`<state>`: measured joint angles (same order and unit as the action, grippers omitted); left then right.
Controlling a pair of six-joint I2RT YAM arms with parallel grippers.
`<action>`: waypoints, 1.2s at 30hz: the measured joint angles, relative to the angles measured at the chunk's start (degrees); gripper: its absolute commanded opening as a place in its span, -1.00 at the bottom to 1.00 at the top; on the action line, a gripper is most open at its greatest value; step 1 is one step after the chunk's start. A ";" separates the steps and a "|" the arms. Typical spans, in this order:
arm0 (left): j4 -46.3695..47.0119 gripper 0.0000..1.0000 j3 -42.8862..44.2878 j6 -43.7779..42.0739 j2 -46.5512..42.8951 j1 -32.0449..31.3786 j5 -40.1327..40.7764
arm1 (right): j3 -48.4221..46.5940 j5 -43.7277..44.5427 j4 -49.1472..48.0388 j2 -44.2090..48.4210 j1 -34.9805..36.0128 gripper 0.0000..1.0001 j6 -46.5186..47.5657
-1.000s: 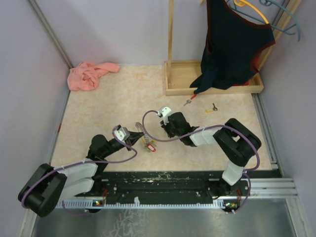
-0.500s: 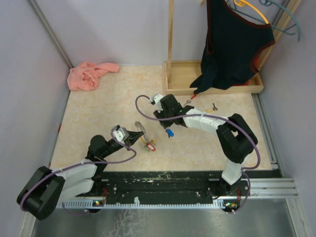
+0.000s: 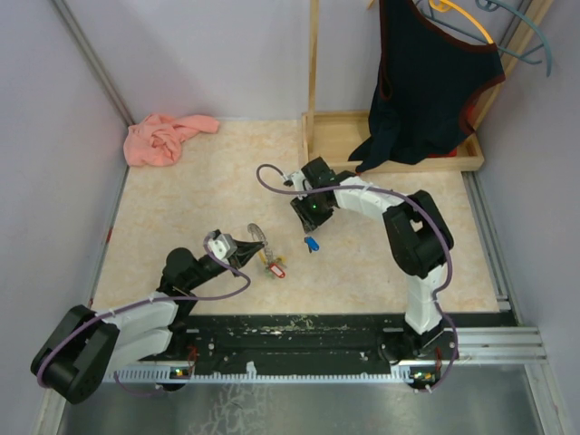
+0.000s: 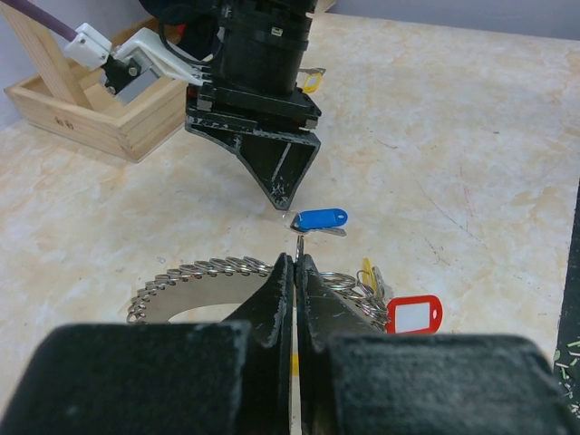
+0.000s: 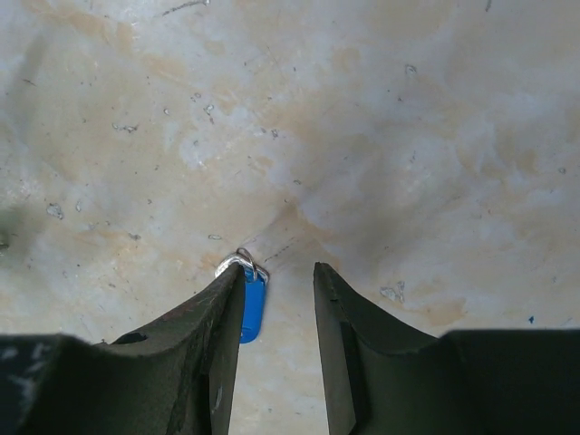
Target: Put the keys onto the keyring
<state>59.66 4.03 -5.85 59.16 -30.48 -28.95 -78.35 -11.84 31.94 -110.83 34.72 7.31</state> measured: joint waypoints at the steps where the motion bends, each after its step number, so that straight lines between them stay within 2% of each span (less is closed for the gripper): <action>1: -0.09 -0.98 0.00 0.00 0.02 0.00 0.00 | -0.96 -0.66 0.96 -0.66 -0.28 -0.28 0.31; 13: -0.68 -0.98 0.00 0.00 0.26 0.00 -0.07 | -7.32 -9.84 7.85 -7.08 -1.53 -0.41 4.55; 30: -1.01 -0.98 0.00 0.00 0.26 0.00 -0.28 | -8.09 -13.90 10.99 -7.91 -2.01 -0.72 6.67; 36: -1.03 -0.98 0.00 0.00 0.31 0.00 -0.42 | -8.09 -14.88 11.19 -7.91 -2.01 -0.72 6.71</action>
<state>58.63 4.03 -5.85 59.46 -30.48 -29.36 -86.43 -26.72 43.13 -118.74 32.71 14.02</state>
